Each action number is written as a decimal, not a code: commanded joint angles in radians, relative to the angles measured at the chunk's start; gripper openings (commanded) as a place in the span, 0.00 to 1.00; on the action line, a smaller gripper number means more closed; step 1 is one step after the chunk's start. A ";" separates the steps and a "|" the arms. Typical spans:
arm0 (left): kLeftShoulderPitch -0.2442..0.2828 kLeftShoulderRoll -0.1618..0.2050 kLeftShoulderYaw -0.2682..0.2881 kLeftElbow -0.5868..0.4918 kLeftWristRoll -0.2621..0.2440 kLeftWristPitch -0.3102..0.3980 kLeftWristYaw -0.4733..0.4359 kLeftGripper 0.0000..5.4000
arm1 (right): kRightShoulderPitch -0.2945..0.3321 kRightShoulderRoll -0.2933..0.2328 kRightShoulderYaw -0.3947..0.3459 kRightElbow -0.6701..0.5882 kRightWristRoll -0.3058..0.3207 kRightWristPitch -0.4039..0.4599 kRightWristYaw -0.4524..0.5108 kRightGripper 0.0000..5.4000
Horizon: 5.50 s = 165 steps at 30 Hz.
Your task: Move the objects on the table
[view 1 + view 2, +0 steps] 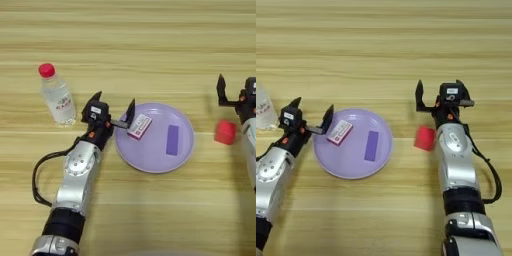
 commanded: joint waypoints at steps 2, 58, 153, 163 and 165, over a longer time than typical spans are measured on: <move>-0.076 0.030 0.074 0.139 -0.013 -0.059 0.039 1.00 | 0.078 -0.003 0.005 -0.110 0.021 0.032 0.029 1.00; -0.148 0.026 0.100 0.392 0.011 -0.183 0.071 1.00 | 0.257 0.049 0.122 0.000 -0.010 0.061 0.136 0.64; -0.141 0.027 0.078 0.408 0.021 -0.210 0.044 1.00 | 0.078 0.127 0.207 -0.069 -0.028 -0.010 0.141 1.00; -0.138 0.029 0.065 0.402 0.020 -0.217 0.040 1.00 | 0.020 0.076 0.101 0.035 -0.048 -0.039 0.056 1.00; -0.135 0.029 0.060 0.394 0.024 -0.220 0.038 1.00 | 0.009 0.069 0.085 0.070 -0.045 -0.047 0.044 1.00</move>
